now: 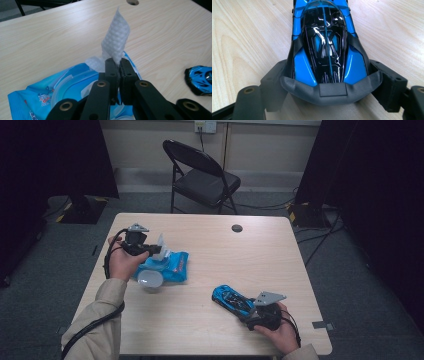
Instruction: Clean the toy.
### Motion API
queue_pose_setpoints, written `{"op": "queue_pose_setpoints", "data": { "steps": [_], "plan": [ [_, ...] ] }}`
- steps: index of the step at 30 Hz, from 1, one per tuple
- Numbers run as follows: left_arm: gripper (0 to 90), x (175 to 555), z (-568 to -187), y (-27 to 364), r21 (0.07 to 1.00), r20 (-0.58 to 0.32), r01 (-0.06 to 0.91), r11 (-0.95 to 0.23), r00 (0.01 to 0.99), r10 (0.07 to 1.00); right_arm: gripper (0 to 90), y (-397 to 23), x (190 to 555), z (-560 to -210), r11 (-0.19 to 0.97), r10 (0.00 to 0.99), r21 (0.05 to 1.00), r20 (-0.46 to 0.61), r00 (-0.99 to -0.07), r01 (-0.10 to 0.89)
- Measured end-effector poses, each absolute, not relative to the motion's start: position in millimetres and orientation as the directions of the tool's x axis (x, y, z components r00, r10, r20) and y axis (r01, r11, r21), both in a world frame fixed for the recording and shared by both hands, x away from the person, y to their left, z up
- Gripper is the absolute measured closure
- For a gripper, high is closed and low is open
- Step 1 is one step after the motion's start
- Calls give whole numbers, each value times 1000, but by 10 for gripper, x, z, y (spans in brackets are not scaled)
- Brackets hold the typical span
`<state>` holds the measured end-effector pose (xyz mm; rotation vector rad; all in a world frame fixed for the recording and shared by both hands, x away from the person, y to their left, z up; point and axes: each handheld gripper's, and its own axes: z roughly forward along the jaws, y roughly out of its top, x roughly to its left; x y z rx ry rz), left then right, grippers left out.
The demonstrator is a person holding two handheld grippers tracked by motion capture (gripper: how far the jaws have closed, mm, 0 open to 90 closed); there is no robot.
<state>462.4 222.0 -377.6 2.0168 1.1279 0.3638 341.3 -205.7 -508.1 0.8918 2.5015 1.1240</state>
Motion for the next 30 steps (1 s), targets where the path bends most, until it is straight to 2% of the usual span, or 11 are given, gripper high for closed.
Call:
{"op": "queue_pose_setpoints", "data": {
  "steps": [22,30],
  "plan": [
    [868,4279,-3289,1903,783,-158,551,-289,625,765,234,-2056,3414,-5081,513,627,745,15,-779,427],
    [868,4080,-3268,1721,795,-177,531,-293,665,726,234,-2057,3415,-5080,513,626,745,15,-779,427]
  ]
}}
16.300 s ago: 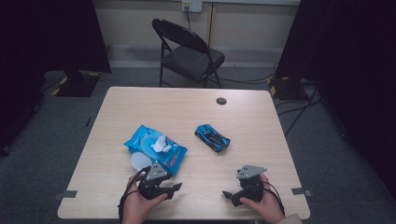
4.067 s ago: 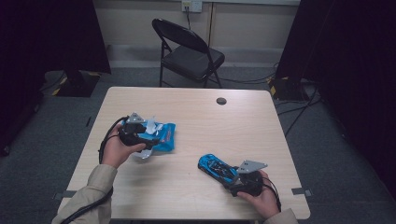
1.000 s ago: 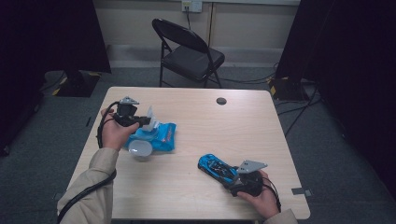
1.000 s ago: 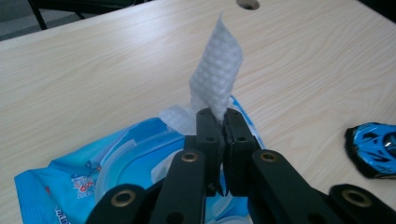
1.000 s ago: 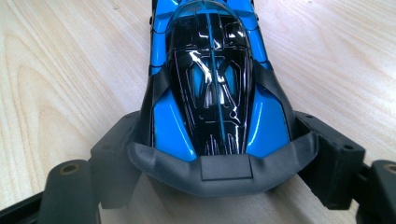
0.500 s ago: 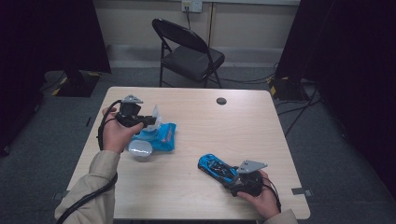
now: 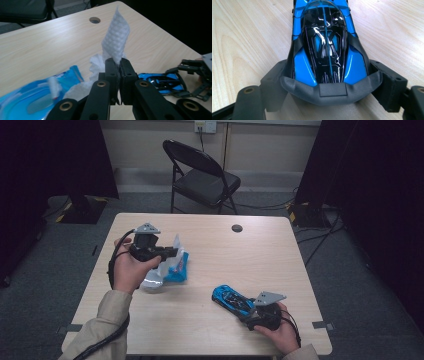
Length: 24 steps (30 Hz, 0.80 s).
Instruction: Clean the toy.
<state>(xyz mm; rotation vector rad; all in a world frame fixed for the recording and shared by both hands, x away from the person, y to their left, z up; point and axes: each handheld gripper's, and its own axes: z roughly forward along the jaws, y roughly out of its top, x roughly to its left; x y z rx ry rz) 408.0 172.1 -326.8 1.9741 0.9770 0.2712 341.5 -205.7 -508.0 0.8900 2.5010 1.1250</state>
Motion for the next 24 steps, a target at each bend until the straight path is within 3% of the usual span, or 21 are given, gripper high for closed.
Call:
{"op": "queue_pose_setpoints", "data": {
  "steps": [8,16,24],
  "plan": [
    [867,3868,-3519,1491,797,-210,518,-309,718,663,234,-2056,3422,-5080,516,622,744,15,-783,425],
    [865,3755,-4196,1406,744,-281,593,-309,696,660,234,-2056,3421,-5080,517,622,742,17,-783,427],
    [862,3711,-4659,1433,694,-225,608,-387,693,685,234,-2056,3420,-5080,517,622,743,16,-783,425]
  ]
}}
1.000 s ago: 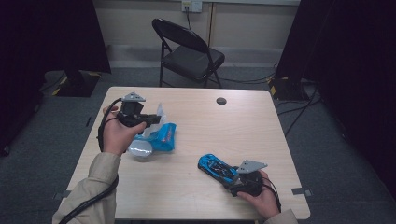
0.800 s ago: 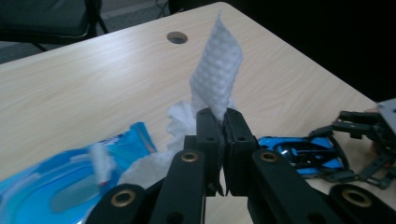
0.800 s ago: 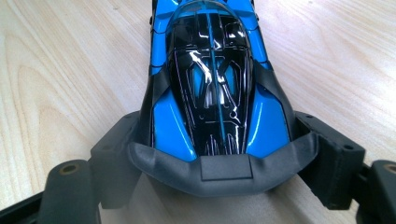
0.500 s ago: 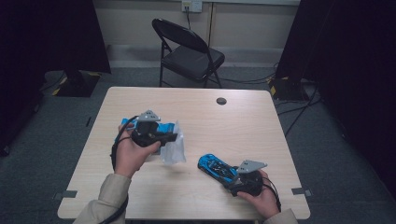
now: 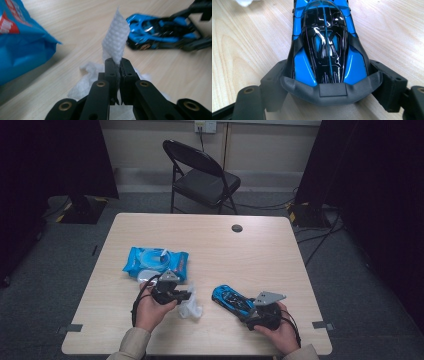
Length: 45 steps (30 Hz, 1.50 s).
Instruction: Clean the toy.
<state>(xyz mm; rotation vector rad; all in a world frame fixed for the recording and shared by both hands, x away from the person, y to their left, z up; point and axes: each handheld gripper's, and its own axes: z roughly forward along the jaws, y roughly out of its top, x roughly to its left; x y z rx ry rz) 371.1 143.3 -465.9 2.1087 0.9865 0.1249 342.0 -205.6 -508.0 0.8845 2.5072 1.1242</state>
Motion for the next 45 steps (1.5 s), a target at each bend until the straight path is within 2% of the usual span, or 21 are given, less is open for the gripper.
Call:
{"op": "queue_pose_setpoints", "data": {
  "steps": [8,11,13,20,24,26,30,33,36,40,45],
  "plan": [
    [838,3664,-4830,1519,694,-171,591,-411,689,704,235,-2055,3417,-5081,517,622,744,13,-783,424],
    [761,3633,-4862,1525,688,-151,585,-429,694,704,235,-2055,3417,-5081,517,623,744,13,-783,424],
    [611,3600,-4922,1511,678,-98,563,-472,706,701,235,-2055,3417,-5081,517,622,744,14,-783,424],
    [567,3526,-4978,1520,715,-34,485,-503,743,668,234,-2055,3417,-5081,516,623,743,15,-782,425],
    [589,3512,-4985,1523,722,-31,479,-499,743,669,234,-2055,3417,-5081,516,623,743,15,-782,426],
    [721,3499,-4972,1512,715,-37,482,-506,749,661,235,-2055,3417,-5081,516,623,743,15,-782,426],
    [793,3499,-4955,1485,702,-55,509,-498,736,675,234,-2056,3418,-5080,516,623,743,15,-782,426],
    [819,3509,-4942,1477,692,-75,536,-483,719,691,234,-2056,3418,-5080,516,623,743,15,-782,426],
    [831,3517,-4938,1468,697,-134,560,-448,715,686,234,-2056,3419,-5080,516,623,743,15,-782,426],
    [834,3518,-4883,1396,727,-190,563,-393,715,673,234,-2056,3419,-5080,516,623,743,16,-782,426],
    [835,3547,-4710,1194,760,-213,533,-372,745,632,234,-2056,3419,-5080,516,623,743,15,-782,426]
  ]
}}
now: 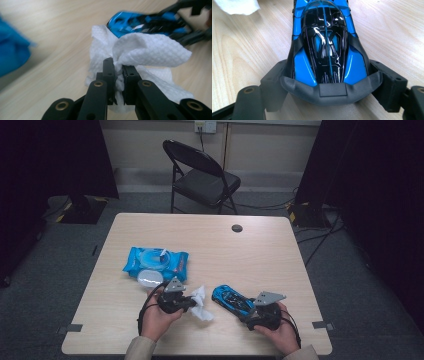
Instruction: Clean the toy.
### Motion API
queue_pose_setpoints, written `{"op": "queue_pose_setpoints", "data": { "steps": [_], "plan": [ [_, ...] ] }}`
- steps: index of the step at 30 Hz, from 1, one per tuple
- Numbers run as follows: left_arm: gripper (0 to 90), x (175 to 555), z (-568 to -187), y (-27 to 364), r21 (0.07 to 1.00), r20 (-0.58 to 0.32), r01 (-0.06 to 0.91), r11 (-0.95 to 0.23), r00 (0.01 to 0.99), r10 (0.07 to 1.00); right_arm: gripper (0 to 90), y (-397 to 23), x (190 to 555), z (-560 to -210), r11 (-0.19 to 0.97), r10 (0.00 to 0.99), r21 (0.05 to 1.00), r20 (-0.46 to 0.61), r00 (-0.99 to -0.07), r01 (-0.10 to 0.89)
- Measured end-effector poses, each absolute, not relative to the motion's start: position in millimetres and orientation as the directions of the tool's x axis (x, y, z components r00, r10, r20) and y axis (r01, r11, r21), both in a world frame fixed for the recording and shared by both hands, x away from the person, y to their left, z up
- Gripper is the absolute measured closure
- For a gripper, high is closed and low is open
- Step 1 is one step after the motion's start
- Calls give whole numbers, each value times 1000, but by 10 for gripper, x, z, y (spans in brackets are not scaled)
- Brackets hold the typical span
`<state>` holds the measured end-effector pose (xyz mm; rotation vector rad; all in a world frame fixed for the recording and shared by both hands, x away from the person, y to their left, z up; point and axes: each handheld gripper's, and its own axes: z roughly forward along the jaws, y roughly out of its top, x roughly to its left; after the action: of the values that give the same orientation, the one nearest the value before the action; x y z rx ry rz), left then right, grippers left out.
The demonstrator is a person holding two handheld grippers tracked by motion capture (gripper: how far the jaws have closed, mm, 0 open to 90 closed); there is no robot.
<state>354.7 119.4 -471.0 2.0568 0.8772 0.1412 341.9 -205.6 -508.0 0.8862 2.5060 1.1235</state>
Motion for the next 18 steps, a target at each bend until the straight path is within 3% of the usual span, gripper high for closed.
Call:
{"op": "queue_pose_setpoints", "data": {
  "steps": [9,18],
  "plan": [
    [836,3599,-4441,549,810,-202,444,-385,826,527,234,-2056,3419,-5080,516,623,743,16,-782,426],
    [834,3586,-4627,-28,798,-207,414,-438,871,446,234,-2056,3420,-5080,516,623,743,15,-782,425]
  ]
}}
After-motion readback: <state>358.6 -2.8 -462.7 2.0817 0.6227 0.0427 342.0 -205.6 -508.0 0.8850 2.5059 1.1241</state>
